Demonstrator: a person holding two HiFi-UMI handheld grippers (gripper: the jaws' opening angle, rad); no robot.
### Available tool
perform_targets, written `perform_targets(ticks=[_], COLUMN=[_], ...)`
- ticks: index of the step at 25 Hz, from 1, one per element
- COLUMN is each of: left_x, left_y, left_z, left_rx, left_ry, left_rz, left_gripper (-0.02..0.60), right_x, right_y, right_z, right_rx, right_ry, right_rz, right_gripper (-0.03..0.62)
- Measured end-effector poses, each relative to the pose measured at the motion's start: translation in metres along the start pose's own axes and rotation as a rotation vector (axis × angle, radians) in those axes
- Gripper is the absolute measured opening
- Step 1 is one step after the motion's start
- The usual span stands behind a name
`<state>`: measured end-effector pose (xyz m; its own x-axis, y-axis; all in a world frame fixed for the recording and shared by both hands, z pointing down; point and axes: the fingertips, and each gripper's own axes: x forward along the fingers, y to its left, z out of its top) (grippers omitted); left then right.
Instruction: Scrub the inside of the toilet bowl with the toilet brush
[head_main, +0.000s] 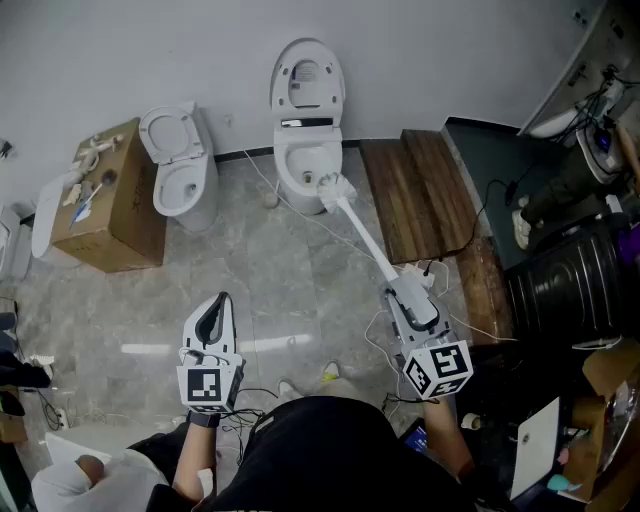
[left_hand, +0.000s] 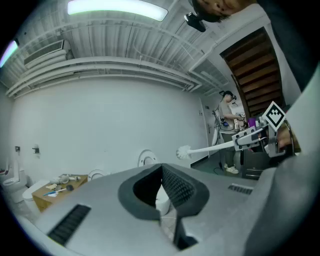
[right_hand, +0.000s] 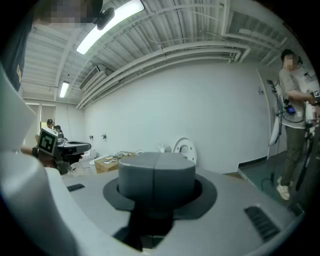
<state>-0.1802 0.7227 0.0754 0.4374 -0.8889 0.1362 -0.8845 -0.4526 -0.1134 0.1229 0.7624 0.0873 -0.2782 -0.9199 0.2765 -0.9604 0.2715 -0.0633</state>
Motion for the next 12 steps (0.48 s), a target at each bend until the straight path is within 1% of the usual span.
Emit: perform_targets(ticks=[4, 7, 12], left_x=[0.011, 0.019, 0.033], left_y=[-0.004, -0.003, -0.006], left_z=[-0.006, -0.008, -0.005], left_rx=[-0.011, -0.005, -0.003], left_ry=[0.011, 0.020, 0.021], left_rz=[-0.006, -0.010, 0.013], left_gripper=[0.011, 0.011, 0.011], right_x=[0.003, 0.006, 0.016], right_y=[-0.009, -0.013, -0.034], right_z=[-0.003, -0.006, -0.004], right_rx=[-0.004, -0.024, -0.047], right_ry=[0.021, 0.045, 0.043], right_rz=[0.001, -0.009, -0.026], right_gripper=[0.149, 0.149, 0.149])
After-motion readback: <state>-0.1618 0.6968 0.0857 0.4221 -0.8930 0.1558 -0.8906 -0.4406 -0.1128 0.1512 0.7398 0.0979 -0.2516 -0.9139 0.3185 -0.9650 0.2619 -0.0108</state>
